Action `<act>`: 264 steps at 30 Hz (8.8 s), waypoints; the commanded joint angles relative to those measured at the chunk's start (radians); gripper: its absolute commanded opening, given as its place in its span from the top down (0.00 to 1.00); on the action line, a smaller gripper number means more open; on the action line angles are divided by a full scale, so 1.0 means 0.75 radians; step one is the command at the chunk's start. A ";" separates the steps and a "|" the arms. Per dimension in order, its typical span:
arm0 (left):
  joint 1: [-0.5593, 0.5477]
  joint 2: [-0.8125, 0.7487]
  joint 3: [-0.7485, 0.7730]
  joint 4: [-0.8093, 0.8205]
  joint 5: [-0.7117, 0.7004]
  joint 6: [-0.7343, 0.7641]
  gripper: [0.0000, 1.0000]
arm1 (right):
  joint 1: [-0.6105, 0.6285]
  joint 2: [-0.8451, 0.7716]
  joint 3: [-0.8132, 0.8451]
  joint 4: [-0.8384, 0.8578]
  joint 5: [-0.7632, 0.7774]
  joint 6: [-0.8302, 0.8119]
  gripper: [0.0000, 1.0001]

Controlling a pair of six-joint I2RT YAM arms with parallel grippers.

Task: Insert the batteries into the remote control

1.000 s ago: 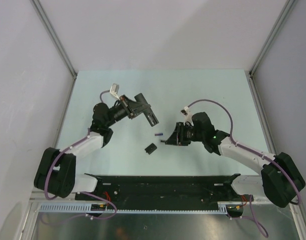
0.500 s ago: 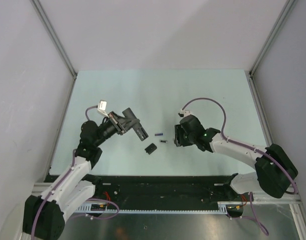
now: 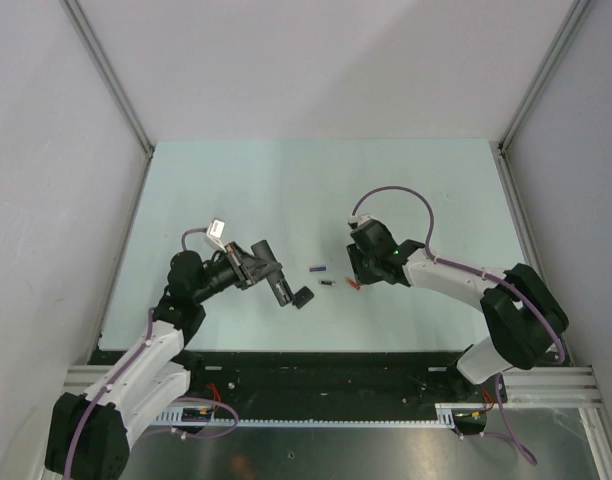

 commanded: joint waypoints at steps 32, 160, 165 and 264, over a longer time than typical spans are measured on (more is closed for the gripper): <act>0.005 -0.027 0.025 0.040 0.115 0.080 1.00 | 0.071 0.137 0.098 -0.016 -0.014 -0.049 0.55; -0.162 -0.265 -0.085 0.096 0.152 -0.031 1.00 | 0.104 0.282 0.114 0.376 0.086 -1.068 1.00; -0.166 -0.271 -0.077 0.096 0.160 -0.031 1.00 | 0.088 0.301 0.098 0.397 0.080 -1.121 1.00; -0.166 -0.304 -0.155 0.096 0.027 -0.059 1.00 | 0.036 0.401 0.223 0.068 0.436 0.935 0.32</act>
